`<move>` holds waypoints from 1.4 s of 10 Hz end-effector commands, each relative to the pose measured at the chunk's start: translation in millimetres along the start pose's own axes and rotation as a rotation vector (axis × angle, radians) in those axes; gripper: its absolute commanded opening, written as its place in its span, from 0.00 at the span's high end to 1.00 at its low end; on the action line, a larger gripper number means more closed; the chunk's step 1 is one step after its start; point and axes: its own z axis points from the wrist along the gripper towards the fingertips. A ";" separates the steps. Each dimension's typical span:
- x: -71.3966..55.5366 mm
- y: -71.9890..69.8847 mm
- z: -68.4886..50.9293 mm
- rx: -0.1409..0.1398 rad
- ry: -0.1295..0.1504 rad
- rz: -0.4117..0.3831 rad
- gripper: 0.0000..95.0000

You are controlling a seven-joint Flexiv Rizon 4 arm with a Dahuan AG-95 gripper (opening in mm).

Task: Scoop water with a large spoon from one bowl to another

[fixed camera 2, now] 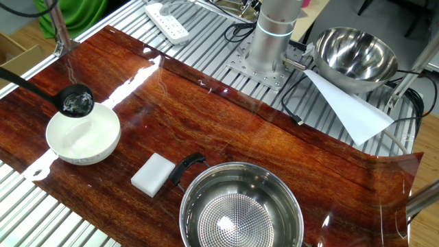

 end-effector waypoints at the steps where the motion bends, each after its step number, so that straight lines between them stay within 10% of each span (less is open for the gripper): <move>1: 2.1 -0.9 1.5 0.002 -0.009 -0.004 1.00; 14: 0.9 -10.7 9.8 -0.028 -0.017 -0.036 1.00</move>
